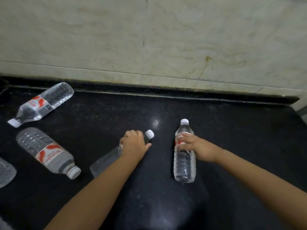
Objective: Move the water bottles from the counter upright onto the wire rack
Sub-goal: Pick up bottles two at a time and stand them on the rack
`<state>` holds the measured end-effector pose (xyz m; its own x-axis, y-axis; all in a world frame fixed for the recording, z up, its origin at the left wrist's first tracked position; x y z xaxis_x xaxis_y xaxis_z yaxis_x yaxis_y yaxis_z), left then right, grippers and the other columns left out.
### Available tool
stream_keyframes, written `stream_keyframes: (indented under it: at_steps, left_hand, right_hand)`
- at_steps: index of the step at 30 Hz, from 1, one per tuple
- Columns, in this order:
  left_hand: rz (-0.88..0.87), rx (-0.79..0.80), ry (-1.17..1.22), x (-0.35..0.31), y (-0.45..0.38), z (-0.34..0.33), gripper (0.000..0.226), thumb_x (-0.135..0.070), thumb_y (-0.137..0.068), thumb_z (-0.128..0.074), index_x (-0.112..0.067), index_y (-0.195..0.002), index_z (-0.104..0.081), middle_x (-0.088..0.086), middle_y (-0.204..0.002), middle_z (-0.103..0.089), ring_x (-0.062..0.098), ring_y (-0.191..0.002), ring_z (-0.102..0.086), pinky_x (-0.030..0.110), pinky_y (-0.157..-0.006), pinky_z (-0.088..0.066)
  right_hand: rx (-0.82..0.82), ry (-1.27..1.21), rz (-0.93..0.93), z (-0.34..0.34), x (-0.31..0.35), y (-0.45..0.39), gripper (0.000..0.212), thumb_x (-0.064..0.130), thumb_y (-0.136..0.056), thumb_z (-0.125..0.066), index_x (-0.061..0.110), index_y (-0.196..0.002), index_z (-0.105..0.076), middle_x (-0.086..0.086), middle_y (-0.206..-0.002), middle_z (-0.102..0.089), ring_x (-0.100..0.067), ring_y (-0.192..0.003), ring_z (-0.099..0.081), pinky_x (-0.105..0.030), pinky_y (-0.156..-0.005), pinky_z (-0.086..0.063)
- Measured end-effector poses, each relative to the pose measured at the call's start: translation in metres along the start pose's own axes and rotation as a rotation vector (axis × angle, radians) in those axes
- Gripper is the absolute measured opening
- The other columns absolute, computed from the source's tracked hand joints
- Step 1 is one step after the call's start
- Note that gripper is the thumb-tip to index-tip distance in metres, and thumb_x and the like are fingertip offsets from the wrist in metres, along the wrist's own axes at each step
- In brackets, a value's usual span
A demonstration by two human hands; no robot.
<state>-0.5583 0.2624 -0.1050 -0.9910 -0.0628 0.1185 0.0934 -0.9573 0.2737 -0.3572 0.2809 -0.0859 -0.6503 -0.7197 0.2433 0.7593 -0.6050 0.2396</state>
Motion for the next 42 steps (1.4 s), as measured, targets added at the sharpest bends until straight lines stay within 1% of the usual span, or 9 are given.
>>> stream_keyframes:
  at_steps: [2,5,8,10,13,17,23,28,42]
  left_hand:
    - [0.0,-0.017,0.081,0.007,0.003,0.001,0.065,-0.059,-0.087,-0.041,-0.006,-0.125,-0.039,0.013,-0.124,-0.049,0.026,-0.113,-0.047,0.034,-0.087,-0.047]
    - [-0.095,-0.028,0.229,0.029,0.021,-0.009,0.069,-0.056,-0.087,-0.041,-0.014,-0.139,-0.026,0.007,-0.132,-0.043,0.023,-0.118,-0.042,0.032,-0.091,-0.043]
    - [-0.123,-0.019,0.331,0.047,0.04,-0.022,0.08,-0.062,-0.083,-0.032,-0.015,-0.146,-0.015,0.005,-0.138,-0.04,0.022,-0.12,-0.044,0.032,-0.094,-0.041]
    - [-0.12,-0.024,0.277,0.046,0.044,-0.023,0.077,-0.055,-0.086,-0.04,-0.016,-0.146,-0.012,0.005,-0.14,-0.037,0.022,-0.121,-0.043,0.032,-0.095,-0.041]
    - [-0.116,-0.009,0.243,0.038,0.048,-0.023,0.075,-0.049,-0.088,-0.047,-0.03,-0.146,-0.005,0.007,-0.14,-0.034,0.024,-0.12,-0.042,0.034,-0.095,-0.04]
    - [-0.126,0.017,0.213,0.037,0.046,-0.026,0.067,-0.048,-0.09,-0.043,-0.043,-0.144,-0.004,0.009,-0.135,-0.037,0.024,-0.115,-0.044,0.034,-0.093,-0.041]
    - [0.011,0.133,0.392,0.035,0.05,-0.023,0.071,-0.049,-0.089,-0.043,-0.038,-0.145,0.0,0.016,-0.127,-0.049,0.027,-0.111,-0.053,0.033,-0.09,-0.043]
    - [0.143,0.17,0.358,0.019,0.046,-0.029,0.086,-0.042,-0.086,-0.053,-0.032,-0.145,0.009,0.027,-0.142,-0.023,0.034,-0.124,-0.039,0.039,-0.097,-0.041]
    - [0.097,-0.071,0.23,-0.028,0.074,0.0,0.077,-0.044,-0.09,-0.048,-0.031,-0.146,0.003,0.017,-0.128,-0.035,0.026,-0.112,-0.043,0.034,-0.089,-0.046]
  right_hand:
    - [-0.154,-0.2,-0.195,-0.003,0.006,-0.002,0.03,0.006,-0.083,-0.054,0.002,-0.111,-0.065,-0.02,-0.131,-0.053,-0.035,-0.132,-0.039,-0.035,-0.112,-0.027]
    - [-0.347,-0.259,-0.568,-0.008,0.019,-0.017,0.046,0.026,-0.086,-0.06,0.003,-0.124,-0.051,-0.013,-0.137,-0.042,-0.029,-0.13,-0.037,-0.032,-0.105,-0.034]
    - [-0.31,-0.241,-0.863,-0.013,0.028,-0.031,0.07,0.033,-0.081,-0.065,0.013,-0.137,-0.027,-0.011,-0.145,-0.021,-0.027,-0.136,-0.021,-0.043,-0.102,-0.037]
    - [-0.24,-0.275,-0.98,-0.018,0.024,-0.036,0.081,0.034,-0.082,-0.063,0.019,-0.143,-0.013,-0.014,-0.152,-0.004,-0.032,-0.141,-0.009,-0.049,-0.103,-0.034]
    - [-0.255,-0.467,-1.116,-0.022,0.01,-0.034,0.082,0.041,-0.082,-0.063,0.028,-0.144,-0.011,-0.016,-0.151,-0.006,-0.039,-0.133,-0.025,-0.049,-0.099,-0.038]
    - [-0.205,-0.446,-1.082,-0.024,0.007,-0.032,0.081,0.031,-0.081,-0.065,0.032,-0.143,-0.013,-0.016,-0.143,-0.019,-0.04,-0.123,-0.037,-0.046,-0.095,-0.042]
    - [-0.045,-0.075,-0.703,-0.036,0.056,-0.009,0.07,0.025,-0.085,-0.052,0.038,-0.142,-0.013,-0.01,-0.148,-0.015,-0.033,-0.122,-0.039,-0.042,-0.095,-0.041]
    - [-0.028,-0.024,-0.774,-0.051,0.075,0.011,0.072,0.04,-0.088,-0.051,0.039,-0.143,-0.005,-0.015,-0.145,-0.022,-0.031,-0.12,-0.042,-0.039,-0.096,-0.04]
    - [-0.219,-0.185,-0.753,-0.039,0.047,0.06,0.073,0.036,-0.089,-0.053,0.032,-0.145,-0.006,-0.015,-0.14,-0.029,-0.031,-0.121,-0.041,-0.039,-0.097,-0.04]
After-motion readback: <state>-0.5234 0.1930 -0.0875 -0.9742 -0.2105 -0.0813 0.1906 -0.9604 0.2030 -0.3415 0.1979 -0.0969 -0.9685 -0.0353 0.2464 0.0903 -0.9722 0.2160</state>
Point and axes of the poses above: each hand's wrist, its own y-axis away from the middle knuckle, its own z-axis out of the back of the hand, x = y × z, the point moved 4 cm from there along -y, towards the middle knuckle
